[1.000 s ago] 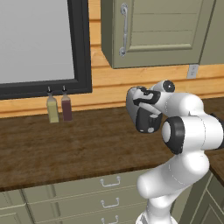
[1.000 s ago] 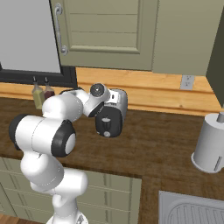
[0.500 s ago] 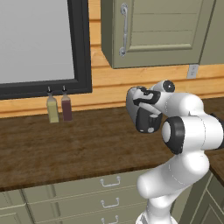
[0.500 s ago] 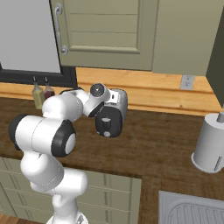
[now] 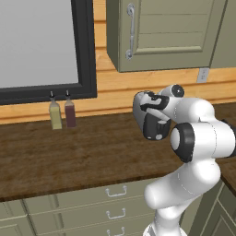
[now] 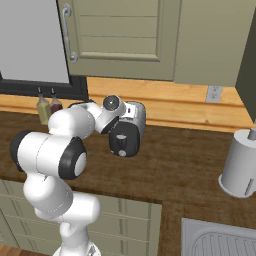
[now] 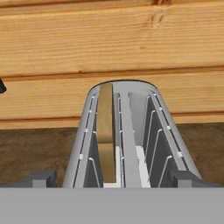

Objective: Start the toaster. Once the lever pops up, take the bread to the plate on the dining counter.

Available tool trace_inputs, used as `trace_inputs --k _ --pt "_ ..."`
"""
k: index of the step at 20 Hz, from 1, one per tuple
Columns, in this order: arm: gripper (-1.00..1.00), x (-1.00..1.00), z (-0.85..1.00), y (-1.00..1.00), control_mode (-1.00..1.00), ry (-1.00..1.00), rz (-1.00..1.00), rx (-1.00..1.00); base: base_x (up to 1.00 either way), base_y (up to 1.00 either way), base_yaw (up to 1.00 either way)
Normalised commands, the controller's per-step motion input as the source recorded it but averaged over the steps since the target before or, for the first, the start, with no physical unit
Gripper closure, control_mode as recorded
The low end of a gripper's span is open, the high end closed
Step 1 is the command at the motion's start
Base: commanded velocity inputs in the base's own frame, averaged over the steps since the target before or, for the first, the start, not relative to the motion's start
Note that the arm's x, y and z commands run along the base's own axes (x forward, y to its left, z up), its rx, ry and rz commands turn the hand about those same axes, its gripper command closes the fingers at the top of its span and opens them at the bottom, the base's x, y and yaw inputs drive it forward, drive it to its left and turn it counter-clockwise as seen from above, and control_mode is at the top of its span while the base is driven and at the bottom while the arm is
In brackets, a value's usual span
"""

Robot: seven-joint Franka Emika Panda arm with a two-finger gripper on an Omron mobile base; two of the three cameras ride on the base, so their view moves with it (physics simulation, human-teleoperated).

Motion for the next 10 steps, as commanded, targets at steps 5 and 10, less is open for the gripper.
trace_inputs --k 5,10 --pt "-1.00 0.00 0.00 0.00 -1.00 0.00 0.00 0.00 0.00 0.00 0.00" --pt "-1.00 0.00 0.00 0.10 -1.00 0.02 0.00 0.00 0.00 0.00 0.00"
